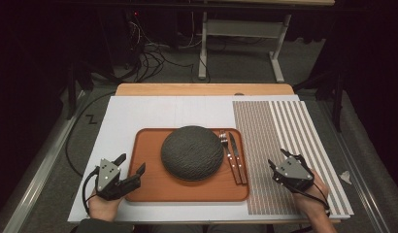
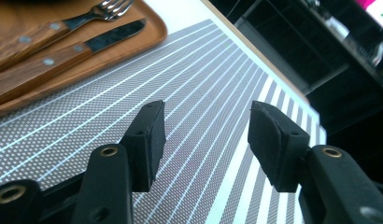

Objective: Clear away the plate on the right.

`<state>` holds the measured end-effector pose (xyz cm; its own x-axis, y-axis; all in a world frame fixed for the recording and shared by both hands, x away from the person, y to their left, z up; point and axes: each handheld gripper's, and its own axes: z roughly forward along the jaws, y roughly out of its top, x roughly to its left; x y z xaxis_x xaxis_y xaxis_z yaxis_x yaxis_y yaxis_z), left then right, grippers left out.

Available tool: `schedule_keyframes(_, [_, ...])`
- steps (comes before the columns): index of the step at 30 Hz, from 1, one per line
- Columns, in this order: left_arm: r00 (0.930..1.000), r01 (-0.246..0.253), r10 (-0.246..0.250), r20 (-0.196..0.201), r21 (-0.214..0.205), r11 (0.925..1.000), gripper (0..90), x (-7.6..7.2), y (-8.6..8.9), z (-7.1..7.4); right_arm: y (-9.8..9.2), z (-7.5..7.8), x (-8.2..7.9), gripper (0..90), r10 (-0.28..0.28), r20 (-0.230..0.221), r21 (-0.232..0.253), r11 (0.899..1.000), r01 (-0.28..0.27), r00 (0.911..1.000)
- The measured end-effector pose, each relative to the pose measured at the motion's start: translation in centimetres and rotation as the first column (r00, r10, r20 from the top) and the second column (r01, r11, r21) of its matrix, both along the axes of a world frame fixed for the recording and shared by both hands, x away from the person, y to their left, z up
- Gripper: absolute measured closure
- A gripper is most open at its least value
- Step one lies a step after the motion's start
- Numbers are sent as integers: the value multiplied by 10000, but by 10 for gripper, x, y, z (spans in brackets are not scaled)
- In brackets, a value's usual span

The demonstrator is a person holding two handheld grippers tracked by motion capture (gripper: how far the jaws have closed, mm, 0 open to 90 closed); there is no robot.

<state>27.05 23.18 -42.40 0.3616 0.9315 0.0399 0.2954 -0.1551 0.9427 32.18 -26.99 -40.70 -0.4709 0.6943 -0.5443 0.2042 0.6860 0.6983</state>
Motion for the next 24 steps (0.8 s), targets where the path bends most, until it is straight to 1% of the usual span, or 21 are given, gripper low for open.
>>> schedule_keyframes(1, [10000, -3, 3, 3, 0, 10000, 276, 0, 0, 0, -3, 1, 1, 478, -33, -67, 186, 9998, 34, 10000])
schedule_keyframes(2, [10000, -16, 16, 13, -21, 10000, 276, 0, 0, 0, -7, 1, 1, 476, -126, -154, 484, 9987, 133, 9998])
schedule_keyframes(4, [10000, -4, 4, -6, -9, 10000, 276, 0, 0, 0, -15, 2, 3, 471, -203, -256, 961, 9951, 227, 9995])
schedule_keyframes(6, [10000, -31, 31, 16, -58, 10000, 276, 0, 1, 0, -23, 2, 5, 463, -325, -379, 1483, 9882, 378, 9988])
schedule_keyframes(7, [10000, -72, 72, 33, -49, 10000, 276, 0, 1, 0, -26, 2, 6, 460, -345, -399, 1630, 9858, 406, 9986])
schedule_keyframes(9, [9999, -154, 154, 56, -139, 9998, 276, 0, 3, 1, -34, 1, 8, 455, -469, -572, 2069, 9767, 578, 9973])
schedule_keyframes(10, [9998, -201, 201, 61, -119, 9997, 276, 0, 5, 1, -38, 1, 8, 454, -521, -654, 2310, 9707, 659, 9965])
schedule_keyframes(11, [9996, -263, 265, 99, -183, 9995, 276, 0, 5, 1, -42, 1, 9, 450, -567, -753, 2579, 9633, 743, 9956])
schedule_keyframes(12, [9995, -291, 293, 98, -132, 9995, 276, 0, 6, 1, -45, 0, 10, 447, -626, -839, 2800, 9563, 839, 9945])
schedule_keyframes(14, [9993, -371, 372, 101, -104, 9993, 276, 0, 8, 1, -52, -1, 10, 443, -706, -979, 3171, 9433, 983, 9927])
schedule_keyframes(16, [9990, -429, 430, 104, -141, 9990, 276, 0, 10, 1, -58, -2, 11, 439, -757, -1104, 3451, 9321, 1096, 9910])
schedule_keyframes(17, [9990, -442, 444, 88, -147, 9989, 277, 0, 10, 1, -61, -3, 11, 435, -814, -1211, 3617, 9245, 1203, 9893])
schedule_keyframes(19, [9989, -465, 466, 94, -136, 9988, 277, 0, 11, 1, -67, -4, 11, 429, -850, -1273, 3836, 9146, 1281, 9882])
schedule_keyframes(20, [9988, -478, 479, 92, -139, 9988, 277, 0, 11, 1, -70, -5, 11, 418, -885, -1339, 3982, 9073, 1354, 9870])
schedule_keyframes(24, [9988, -490, 492, 82, -136, 9987, 277, 0, 12, 1, -79, -7, 10, 399, -830, -1361, 4530, 8810, 1365, 9872])
